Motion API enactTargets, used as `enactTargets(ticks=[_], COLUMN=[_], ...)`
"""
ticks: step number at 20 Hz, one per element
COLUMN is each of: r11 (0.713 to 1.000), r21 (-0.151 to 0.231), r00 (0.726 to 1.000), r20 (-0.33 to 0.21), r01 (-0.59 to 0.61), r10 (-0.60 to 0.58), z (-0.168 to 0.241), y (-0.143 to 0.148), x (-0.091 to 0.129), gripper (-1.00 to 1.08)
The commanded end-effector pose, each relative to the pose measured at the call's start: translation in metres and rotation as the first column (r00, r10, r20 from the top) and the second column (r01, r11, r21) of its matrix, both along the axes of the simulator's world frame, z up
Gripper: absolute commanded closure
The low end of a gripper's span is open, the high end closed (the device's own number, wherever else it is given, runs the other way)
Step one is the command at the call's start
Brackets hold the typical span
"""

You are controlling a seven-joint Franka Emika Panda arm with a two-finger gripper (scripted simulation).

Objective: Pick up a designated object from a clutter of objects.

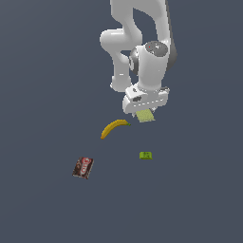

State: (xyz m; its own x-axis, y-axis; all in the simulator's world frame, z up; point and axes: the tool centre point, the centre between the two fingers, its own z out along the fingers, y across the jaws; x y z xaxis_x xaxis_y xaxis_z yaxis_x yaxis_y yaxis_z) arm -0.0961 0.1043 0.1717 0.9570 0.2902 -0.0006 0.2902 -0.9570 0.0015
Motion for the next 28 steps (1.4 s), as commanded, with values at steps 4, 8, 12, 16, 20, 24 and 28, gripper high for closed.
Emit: enactTargets(ticks=[4, 8, 12, 16, 20, 24, 28], r11=[1.000, 1.000, 1.000, 1.000, 1.000, 1.000, 1.000], r21=[0.000, 0.000, 0.000, 0.000, 0.001, 0.001, 0.001], r00=[1.000, 1.000, 1.000, 1.000, 1.000, 1.000, 1.000], r20=[0.000, 0.000, 0.000, 0.000, 0.000, 0.000, 0.000], r01=[0.000, 0.000, 0.000, 0.000, 0.000, 0.001, 0.001], r10=[0.000, 0.000, 0.000, 0.000, 0.000, -0.001, -0.001], z=[0.051, 0.087, 0.124, 0.158, 0.185, 0.205, 0.217], y=[0.019, 0.032, 0.047, 0.060, 0.070, 0.077, 0.082], x=[-0.004, -0.007, -0.009, -0.010, -0.011, -0.010, -0.010], gripper=[1.08, 1.08, 1.08, 1.08, 1.08, 1.08, 1.08])
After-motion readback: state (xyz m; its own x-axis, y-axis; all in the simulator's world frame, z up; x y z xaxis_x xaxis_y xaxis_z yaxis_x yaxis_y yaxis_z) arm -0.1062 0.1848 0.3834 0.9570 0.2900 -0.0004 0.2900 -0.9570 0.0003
